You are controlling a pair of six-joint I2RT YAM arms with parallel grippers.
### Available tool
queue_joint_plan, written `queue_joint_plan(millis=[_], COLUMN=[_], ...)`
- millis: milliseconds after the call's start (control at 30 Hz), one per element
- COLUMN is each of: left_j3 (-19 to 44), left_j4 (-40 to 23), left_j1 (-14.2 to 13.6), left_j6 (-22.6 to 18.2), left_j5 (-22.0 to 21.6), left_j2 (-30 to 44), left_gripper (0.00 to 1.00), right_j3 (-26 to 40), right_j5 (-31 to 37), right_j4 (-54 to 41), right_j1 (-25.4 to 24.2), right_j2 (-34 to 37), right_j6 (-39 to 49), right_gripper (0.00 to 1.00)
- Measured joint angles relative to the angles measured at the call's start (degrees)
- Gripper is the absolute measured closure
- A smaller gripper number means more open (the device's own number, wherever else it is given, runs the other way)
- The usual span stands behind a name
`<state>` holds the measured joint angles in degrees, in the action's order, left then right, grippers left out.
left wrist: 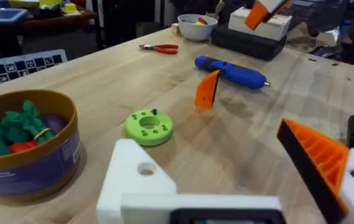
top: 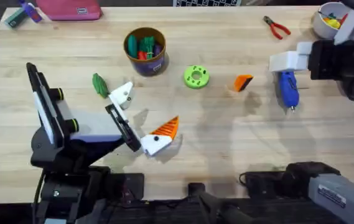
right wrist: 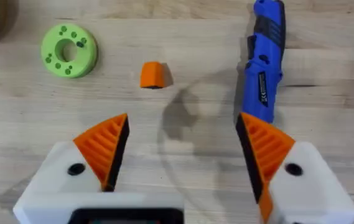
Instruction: Pick up the gripper from the table and insert it into the empty holder that is missing its gripper. Then pick up a screw, insert it into the mounting hole, and use the screwdriver to tighten it. Finally, clean up the table by picking up the vegetable and placing it into the bucket.
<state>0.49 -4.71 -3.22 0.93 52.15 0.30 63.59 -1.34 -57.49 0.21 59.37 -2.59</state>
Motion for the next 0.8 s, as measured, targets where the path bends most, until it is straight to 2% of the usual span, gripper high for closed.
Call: queue_joint_plan(millis=[800], left_j3=[0.00], left_j4=[-0.07], left_j1=[0.00], left_j6=[-0.02], left_j5=[0.78], left_j2=[0.02], left_gripper=[0.013], right_j3=[0.00], right_j5=[0.00], right_j4=[0.00], right_j1=[0.00], right_j2=[-0.02], right_j6=[0.00], right_gripper=[0.009])
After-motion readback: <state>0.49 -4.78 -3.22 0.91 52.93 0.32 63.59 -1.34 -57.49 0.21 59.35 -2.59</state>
